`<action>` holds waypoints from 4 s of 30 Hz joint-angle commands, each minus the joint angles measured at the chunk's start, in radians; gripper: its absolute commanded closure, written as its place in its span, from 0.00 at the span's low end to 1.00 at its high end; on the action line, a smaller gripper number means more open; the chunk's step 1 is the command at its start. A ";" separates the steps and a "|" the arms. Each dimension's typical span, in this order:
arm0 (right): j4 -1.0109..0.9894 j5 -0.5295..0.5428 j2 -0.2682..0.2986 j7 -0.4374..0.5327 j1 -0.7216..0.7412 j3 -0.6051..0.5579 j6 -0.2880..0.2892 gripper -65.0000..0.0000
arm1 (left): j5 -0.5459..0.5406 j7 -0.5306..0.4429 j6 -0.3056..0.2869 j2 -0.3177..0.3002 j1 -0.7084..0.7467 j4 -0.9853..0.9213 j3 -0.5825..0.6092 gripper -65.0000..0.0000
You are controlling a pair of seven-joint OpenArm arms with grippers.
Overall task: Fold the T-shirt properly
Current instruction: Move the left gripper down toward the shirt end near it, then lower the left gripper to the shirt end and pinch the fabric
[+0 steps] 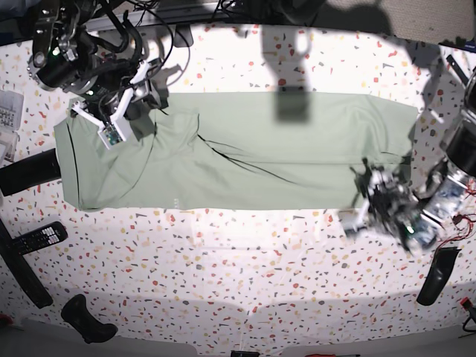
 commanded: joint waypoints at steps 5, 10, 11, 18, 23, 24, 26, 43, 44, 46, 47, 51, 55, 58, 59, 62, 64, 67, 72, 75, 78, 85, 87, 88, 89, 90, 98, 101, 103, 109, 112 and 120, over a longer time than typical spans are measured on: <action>0.018 0.010 0.009 0.016 0.006 0.004 0.008 0.62 | -0.005 -0.005 0.002 -0.008 -0.037 0.007 0.120 0.53; 0.018 0.010 0.009 0.018 0.006 0.004 0.008 0.62 | -0.010 0.009 0.002 -0.009 -0.053 0.007 0.121 0.53; 0.018 0.010 0.009 0.018 0.008 0.004 0.008 0.62 | -0.022 0.020 0.002 -0.009 -0.061 0.007 0.121 0.53; 0.018 0.010 0.011 0.023 0.008 0.004 0.008 0.62 | -0.243 0.139 0.002 -0.008 -0.149 0.007 0.121 0.53; 0.018 0.011 0.011 0.024 0.008 0.004 0.008 0.62 | -0.327 0.190 0.002 -0.008 -0.179 0.007 0.121 0.53; 0.018 0.011 0.011 0.024 0.008 0.004 0.008 0.62 | -0.331 0.190 0.002 -0.008 -0.180 0.007 0.121 0.53; 0.018 0.011 0.011 0.023 0.008 0.004 0.008 0.62 | -0.330 0.191 0.002 -0.008 -0.180 0.006 0.121 0.53; 0.018 0.011 0.011 0.024 0.008 0.004 0.008 0.62 | -0.436 0.281 0.002 -0.008 -0.158 -0.070 0.121 0.53; 0.018 0.011 0.011 0.024 0.008 0.004 0.008 0.62 | -0.436 0.284 0.002 -0.008 -0.158 -0.071 0.121 0.53; 0.018 0.011 0.011 0.024 0.008 0.004 0.008 0.62 | -0.436 0.280 0.002 -0.008 -0.155 -0.072 0.121 0.54; 0.018 0.011 0.011 0.024 0.008 0.004 0.008 0.62 | -0.436 0.271 0.002 -0.008 -0.153 -0.072 0.121 0.54; 0.018 0.011 0.011 0.024 0.008 0.004 0.008 0.62 | -0.423 0.180 0.002 -0.016 -0.170 -0.072 0.121 0.54; 0.018 0.011 0.011 0.024 0.008 0.004 0.008 0.62 | -0.380 0.073 0.002 -0.039 -0.220 -0.072 0.121 0.54; 0.018 0.011 0.011 0.024 0.008 0.004 0.008 0.62 | -0.383 0.163 0.002 -0.055 -0.235 -0.072 0.121 0.54; 0.018 0.011 0.011 0.024 0.008 0.004 0.008 0.62 | -0.392 0.208 0.002 -0.060 -0.231 -0.072 0.121 0.54; 0.018 0.011 0.011 0.024 0.008 0.004 0.008 0.62 | -0.397 0.266 0.002 -0.083 -0.199 -0.072 0.121 0.54; 0.018 0.011 0.011 0.023 0.008 0.004 0.008 0.62 | -0.398 0.259 0.002 -0.105 -0.172 -0.072 0.121 0.54; 0.018 0.011 0.011 0.022 0.008 0.004 0.008 0.62 | -0.397 0.196 0.002 -0.148 -0.144 -0.072 0.121 0.54; 0.018 0.011 0.011 0.020 0.008 0.004 0.008 0.62 | -0.443 -0.026 0.002 -0.255 -0.167 -0.072 0.120 0.54; 0.018 0.011 0.011 0.021 0.008 0.005 0.008 0.62 | -0.542 -0.025 0.002 -0.306 -0.172 -0.072 0.117 0.54; 0.018 0.011 0.011 0.022 0.008 0.004 0.008 0.62 | -0.678 -0.024 0.002 -0.334 -0.154 -0.072 0.117 0.54; 0.018 0.011 0.011 0.020 0.008 0.004 0.008 0.62 | -0.823 -0.038 0.002 -0.326 -0.113 -0.072 0.086 0.54; 0.018 0.011 0.010 0.020 0.008 0.004 0.008 0.62 | -0.774 -0.089 0.002 -0.317 -0.097 -0.075 0.032 0.54; 0.018 0.011 0.010 0.019 0.008 0.004 0.008 0.62 | -0.741 -0.118 0.030 -0.315 -0.085 -0.075 -0.003 0.54; 0.018 0.011 0.011 0.019 0.008 0.004 0.008 0.62 | -0.708 -0.141 0.073 -0.312 -0.072 -0.075 -0.042 0.54; 0.018 0.011 0.010 0.019 0.007 0.005 0.008 0.62 | -0.676 -0.161 0.113 -0.309 -0.061 -0.077 -0.079 0.54; 0.018 0.037 0.011 0.019 0.008 0.005 0.008 0.62 | -0.644 -0.131 0.184 -0.285 0.024 -0.129 -0.225 0.54; 0.018 0.069 0.011 0.019 0.008 0.004 0.008 0.62 | -0.644 -0.129 0.184 -0.271 0.053 -0.132 -0.225 0.54; 0.018 0.079 0.011 0.018 0.008 0.005 0.008 0.62 | -0.644 -0.128 0.177 -0.261 0.067 -0.132 -0.225 0.54; 0.018 0.078 0.011 0.016 0.008 0.004 0.008 0.62 | -0.644 -0.066 0.140 -0.249 0.072 -0.132 -0.224 0.54; 0.018 0.079 0.011 0.018 0.008 0.005 0.008 0.62 | -0.645 -0.050 0.121 -0.248 0.072 -0.132 -0.224 0.54; 0.018 0.079 0.011 0.019 0.008 0.004 0.008 0.62 | -0.835 0.055 0.016 -0.249 0.072 -0.132 -0.224 0.54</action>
